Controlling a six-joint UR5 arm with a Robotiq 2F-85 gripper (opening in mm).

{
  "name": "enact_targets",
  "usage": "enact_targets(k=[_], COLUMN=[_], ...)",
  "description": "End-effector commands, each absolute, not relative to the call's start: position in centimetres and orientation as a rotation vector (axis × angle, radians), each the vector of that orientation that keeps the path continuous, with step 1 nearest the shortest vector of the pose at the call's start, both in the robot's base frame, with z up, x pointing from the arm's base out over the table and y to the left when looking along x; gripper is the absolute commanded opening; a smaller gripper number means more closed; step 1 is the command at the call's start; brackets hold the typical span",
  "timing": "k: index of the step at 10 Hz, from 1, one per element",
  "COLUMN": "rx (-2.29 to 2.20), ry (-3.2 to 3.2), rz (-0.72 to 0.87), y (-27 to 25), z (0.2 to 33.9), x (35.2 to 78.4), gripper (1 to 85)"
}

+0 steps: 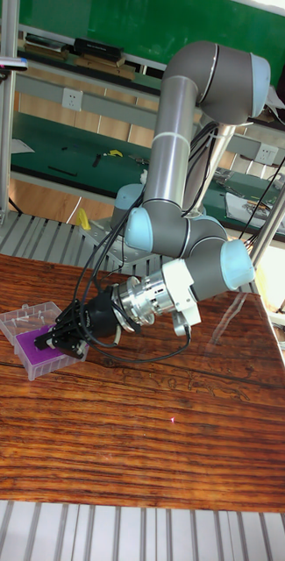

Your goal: Insert a small pipette tip into the holder for small pipette tips

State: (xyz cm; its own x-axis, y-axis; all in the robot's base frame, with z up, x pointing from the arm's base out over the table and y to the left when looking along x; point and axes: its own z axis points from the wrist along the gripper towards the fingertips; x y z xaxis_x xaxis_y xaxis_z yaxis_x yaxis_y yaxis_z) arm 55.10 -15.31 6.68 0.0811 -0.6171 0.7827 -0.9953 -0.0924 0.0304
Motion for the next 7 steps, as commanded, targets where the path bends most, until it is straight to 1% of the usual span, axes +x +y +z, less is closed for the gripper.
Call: enact_targets(k=[1, 7], rx=[1.766, 1.768], ry=[-1.618, -1.616], rz=[0.808, 0.823], y=[-15.33, -15.54], z=[6.35, 6.38], x=[54.7, 54.93], gripper=[1.0, 1.0])
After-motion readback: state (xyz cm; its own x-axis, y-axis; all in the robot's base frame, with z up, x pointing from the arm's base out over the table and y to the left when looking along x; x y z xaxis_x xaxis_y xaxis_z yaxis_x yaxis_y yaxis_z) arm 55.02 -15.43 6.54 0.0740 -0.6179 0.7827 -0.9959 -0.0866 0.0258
